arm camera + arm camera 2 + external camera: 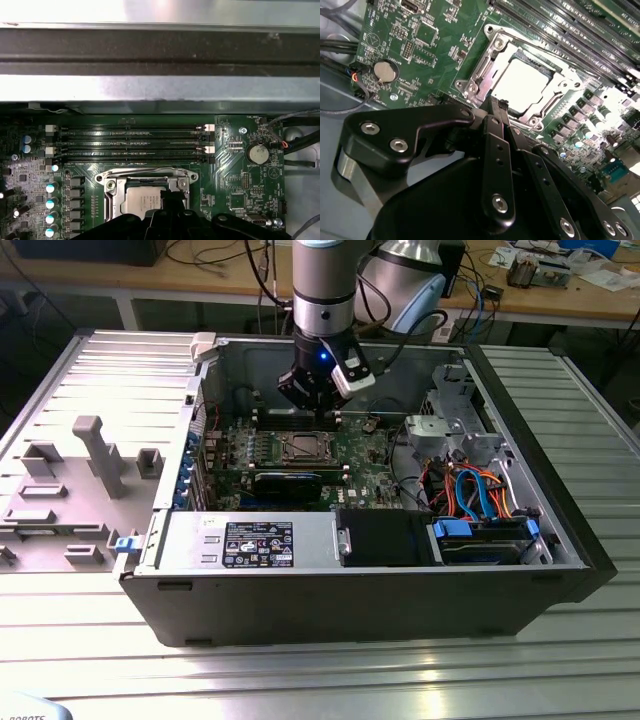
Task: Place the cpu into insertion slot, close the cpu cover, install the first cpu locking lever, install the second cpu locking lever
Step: 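Install the second cpu locking lever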
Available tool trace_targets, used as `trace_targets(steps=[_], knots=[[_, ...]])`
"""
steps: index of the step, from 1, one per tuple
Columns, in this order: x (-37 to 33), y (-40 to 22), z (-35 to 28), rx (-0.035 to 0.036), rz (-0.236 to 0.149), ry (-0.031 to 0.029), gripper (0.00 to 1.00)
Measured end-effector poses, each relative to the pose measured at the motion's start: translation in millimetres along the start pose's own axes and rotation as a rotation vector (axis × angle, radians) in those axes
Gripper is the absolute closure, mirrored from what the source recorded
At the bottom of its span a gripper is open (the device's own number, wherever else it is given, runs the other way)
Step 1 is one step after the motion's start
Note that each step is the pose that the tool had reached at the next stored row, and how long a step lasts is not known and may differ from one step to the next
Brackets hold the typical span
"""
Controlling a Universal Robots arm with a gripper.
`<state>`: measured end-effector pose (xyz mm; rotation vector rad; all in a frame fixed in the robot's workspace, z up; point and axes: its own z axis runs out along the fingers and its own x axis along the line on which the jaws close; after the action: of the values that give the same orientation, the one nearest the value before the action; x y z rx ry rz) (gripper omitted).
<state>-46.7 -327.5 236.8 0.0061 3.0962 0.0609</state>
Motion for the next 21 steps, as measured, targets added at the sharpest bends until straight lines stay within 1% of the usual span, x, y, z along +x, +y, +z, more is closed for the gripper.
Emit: trace_targets(steps=[3, 5, 6, 10, 13, 15, 17, 18, 20, 21], knots=[[0.0, -3.1, 0.0, 0.0001, 0.0, 0.0, 0.89], [0.0, -4.0, 0.0, -0.0001, 0.0, -0.0001, 0.89], [0.0, -4.1, -0.5, 0.0003, 0.0, 0.0001, 0.89], [-0.4, -3.8, -7.1, 0.0, 0.0, -0.0001, 0.89], [-0.4, -4.1, -7.2, 0.0, 0.0, -0.0001, 0.89], [-0.4, -5.4, -7.1, 0.0002, 0.0, 0.0, 0.89], [-0.4, -9.2, -6.9, 0.0001, 0.0, 0.0, 0.89], [-0.3, -13.1, -6.9, 0.0001, 0.0, 0.0, 0.89], [-0.4, -18.3, -6.8, 0.0002, 0.0, -0.0001, 0.89], [-0.4, -21.9, -6.8, 0.0001, 0.0, 0.0, 0.89]])
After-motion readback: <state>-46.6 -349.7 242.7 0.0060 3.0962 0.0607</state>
